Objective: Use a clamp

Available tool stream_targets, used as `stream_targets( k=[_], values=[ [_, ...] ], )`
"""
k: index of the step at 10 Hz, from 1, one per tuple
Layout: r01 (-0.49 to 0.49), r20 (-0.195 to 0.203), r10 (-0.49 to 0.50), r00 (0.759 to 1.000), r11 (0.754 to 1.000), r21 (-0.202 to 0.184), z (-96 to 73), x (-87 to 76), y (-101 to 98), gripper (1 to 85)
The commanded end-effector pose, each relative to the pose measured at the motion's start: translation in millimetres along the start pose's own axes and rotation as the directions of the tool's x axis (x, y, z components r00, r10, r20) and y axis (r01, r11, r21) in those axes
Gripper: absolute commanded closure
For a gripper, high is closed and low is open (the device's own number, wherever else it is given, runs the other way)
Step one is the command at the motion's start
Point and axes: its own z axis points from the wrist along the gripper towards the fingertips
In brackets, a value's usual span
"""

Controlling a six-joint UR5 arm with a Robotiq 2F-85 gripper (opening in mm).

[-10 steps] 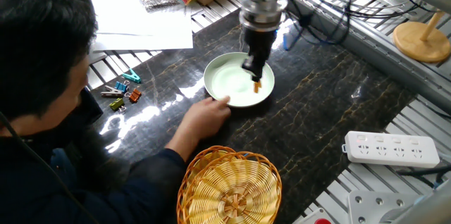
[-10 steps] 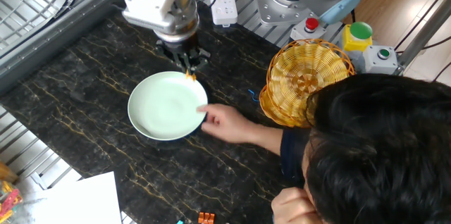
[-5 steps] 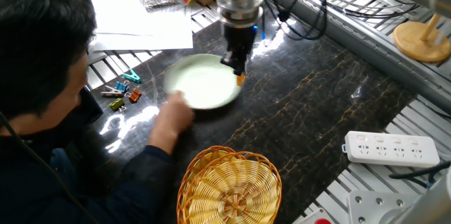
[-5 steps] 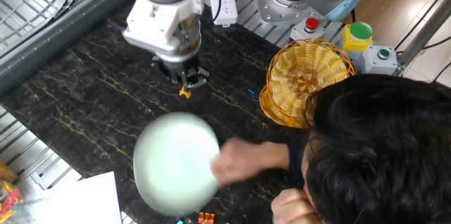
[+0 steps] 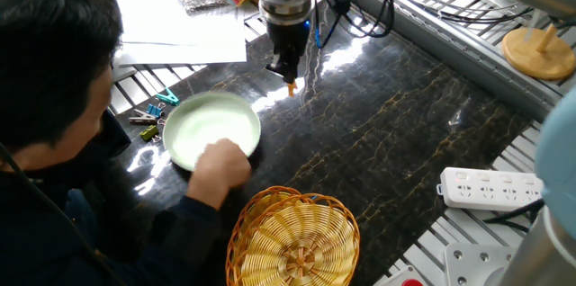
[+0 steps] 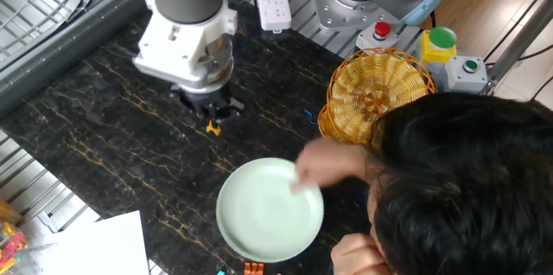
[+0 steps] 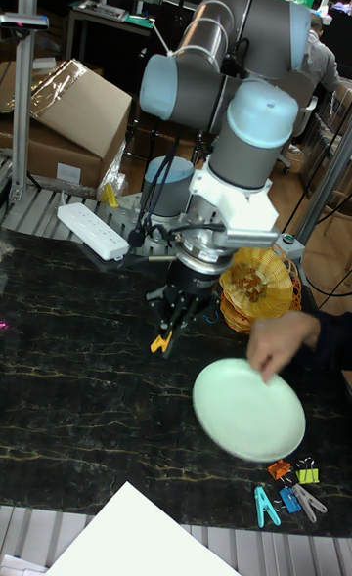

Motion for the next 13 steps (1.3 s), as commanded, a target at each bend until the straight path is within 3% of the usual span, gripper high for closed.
stream_targets(
  k=[1,2,3,4,7,8,9,10,11,12,13],
  values=[
    [-0.071,0.057,0.078,0.995,0.992,-0.106,-0.1,-26.2,30.2,84.7],
    [-0.102,0.085,0.115,0.990,0.984,-0.144,-3.0,-36.6,43.1,84.7],
    [-0.189,0.115,0.234,0.966,0.933,-0.306,-14.7,-56.3,82.0,84.7],
    [-0.214,0.125,0.267,0.956,0.920,-0.328,-18.5,-62.0,81.9,84.7],
    [-0.209,0.089,0.231,0.969,0.956,-0.205,-15.0,-41.4,35.5,84.7],
    [-0.228,0.074,0.251,0.965,0.946,-0.230,-24.0,-36.4,40.4,84.7],
    [-0.224,0.049,0.241,0.969,0.948,-0.227,-32.6,-24.5,40.3,84.7],
    [-0.246,0.009,0.259,0.966,0.926,-0.287,-45.3,-11.7,55.7,84.7],
    [-0.255,-0.024,0.262,0.965,0.911,-0.323,-50.8,-3.9,65.9,84.7],
    [-0.248,-0.015,0.258,0.966,0.910,-0.332,-51.5,-6.1,67.6,84.7],
    [-0.260,0.021,0.288,0.957,0.890,-0.375,-55.8,-20.4,75.2,84.7]
  ],
)
